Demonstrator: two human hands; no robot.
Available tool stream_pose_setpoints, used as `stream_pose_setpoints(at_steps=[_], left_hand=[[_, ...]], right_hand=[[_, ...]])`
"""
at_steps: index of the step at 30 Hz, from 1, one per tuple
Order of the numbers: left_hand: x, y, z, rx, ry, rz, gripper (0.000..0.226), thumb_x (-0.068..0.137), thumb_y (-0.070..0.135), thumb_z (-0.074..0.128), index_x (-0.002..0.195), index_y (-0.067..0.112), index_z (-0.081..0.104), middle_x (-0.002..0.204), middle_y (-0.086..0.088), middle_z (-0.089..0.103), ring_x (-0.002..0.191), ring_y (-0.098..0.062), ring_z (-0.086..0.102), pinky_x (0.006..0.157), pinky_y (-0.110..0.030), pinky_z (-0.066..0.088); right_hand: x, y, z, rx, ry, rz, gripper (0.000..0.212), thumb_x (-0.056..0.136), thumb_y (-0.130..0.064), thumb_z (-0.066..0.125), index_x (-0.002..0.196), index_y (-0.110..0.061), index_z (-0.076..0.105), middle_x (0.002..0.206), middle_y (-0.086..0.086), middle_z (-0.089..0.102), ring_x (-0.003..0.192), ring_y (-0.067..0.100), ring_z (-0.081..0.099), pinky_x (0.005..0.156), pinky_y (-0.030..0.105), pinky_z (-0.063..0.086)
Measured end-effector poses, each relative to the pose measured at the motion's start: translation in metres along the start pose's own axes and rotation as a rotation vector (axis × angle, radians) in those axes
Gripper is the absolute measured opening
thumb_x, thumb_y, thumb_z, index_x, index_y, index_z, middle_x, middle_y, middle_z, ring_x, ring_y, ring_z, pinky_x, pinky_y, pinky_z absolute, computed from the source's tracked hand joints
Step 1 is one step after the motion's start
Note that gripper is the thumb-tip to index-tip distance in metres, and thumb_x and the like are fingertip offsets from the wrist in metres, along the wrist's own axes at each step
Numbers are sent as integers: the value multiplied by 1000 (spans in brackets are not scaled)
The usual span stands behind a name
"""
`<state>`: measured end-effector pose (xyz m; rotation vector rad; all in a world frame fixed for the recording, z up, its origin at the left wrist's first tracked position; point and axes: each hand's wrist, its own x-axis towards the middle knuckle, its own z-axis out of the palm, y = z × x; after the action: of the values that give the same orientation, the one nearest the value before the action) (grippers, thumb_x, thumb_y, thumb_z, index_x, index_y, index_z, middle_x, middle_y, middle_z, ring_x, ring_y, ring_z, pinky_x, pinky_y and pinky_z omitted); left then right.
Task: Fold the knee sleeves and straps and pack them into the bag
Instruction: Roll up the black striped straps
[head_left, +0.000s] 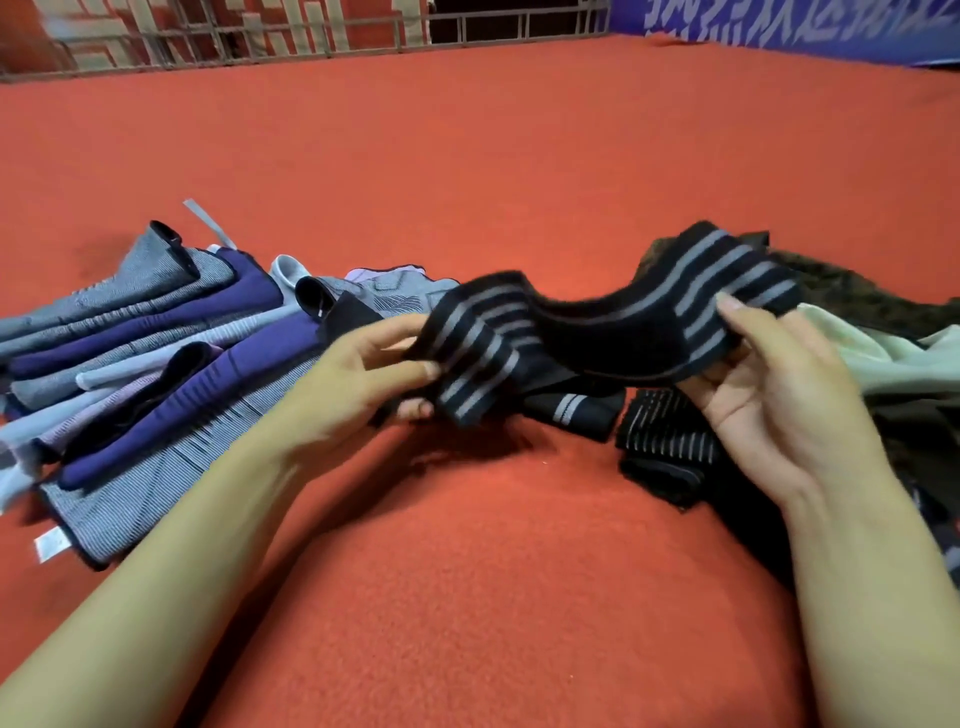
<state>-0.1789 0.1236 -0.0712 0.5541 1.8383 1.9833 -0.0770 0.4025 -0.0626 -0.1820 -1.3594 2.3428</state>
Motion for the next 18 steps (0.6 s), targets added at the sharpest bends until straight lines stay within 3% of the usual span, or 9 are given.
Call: stream_pose_setpoints(at_steps=[3, 7, 10, 11, 13, 16, 18], left_hand=[[0, 10, -5, -38, 66, 134, 36, 91, -2, 60, 67, 22, 75, 77, 5, 73, 67, -6, 65, 62, -15, 52], [6, 18, -18, -33, 172, 281, 38, 93, 6, 64, 61, 26, 67, 109, 0, 75, 106, -17, 66, 87, -27, 54], [8, 19, -23, -120, 229, 322, 41, 101, 7, 60, 64, 22, 62, 116, -12, 72, 120, -29, 69, 99, -37, 57], [7, 19, -23, -139, 245, 329, 37, 102, 6, 59, 67, 19, 61, 107, -11, 74, 115, -31, 71, 97, -35, 58], [6, 19, -17, -108, 273, 319, 24, 102, 6, 59, 79, 13, 58, 89, -7, 76, 102, -28, 76, 88, -30, 60], [1, 21, -6, 57, 192, 101, 6, 103, 7, 59, 97, 6, 56, 81, -17, 75, 78, -26, 77, 67, -29, 63], [-6, 20, -1, 347, -28, -213, 29, 104, 25, 59, 101, -4, 55, 72, -28, 68, 63, -29, 74, 54, -32, 60]], right_hand=[[-4, -4, 2, 124, -113, 109, 25, 90, -10, 55, 113, -12, 66, 100, 2, 76, 91, 16, 73, 83, 33, 61], [-15, -9, 10, 174, -201, 141, 19, 77, -12, 52, 79, -12, 71, 78, 4, 73, 69, 16, 70, 70, 31, 61], [-19, -11, 10, 177, -196, 102, 40, 86, -9, 42, 64, -18, 75, 69, 0, 67, 61, 13, 64, 66, 27, 58], [-19, -11, 9, 167, -223, 89, 37, 86, -11, 45, 63, -20, 73, 69, -1, 64, 60, 13, 60, 68, 28, 58], [-17, -9, 6, 165, -318, 76, 5, 70, -20, 66, 67, -23, 68, 71, -2, 56, 61, 13, 53, 73, 29, 58], [-14, -4, -1, 116, -427, 98, 33, 55, -29, 85, 81, -20, 66, 78, -1, 60, 68, 14, 59, 76, 32, 59], [-13, -2, -2, 78, -449, 92, 44, 56, -31, 87, 91, -16, 64, 81, 0, 64, 72, 15, 62, 76, 33, 59]])
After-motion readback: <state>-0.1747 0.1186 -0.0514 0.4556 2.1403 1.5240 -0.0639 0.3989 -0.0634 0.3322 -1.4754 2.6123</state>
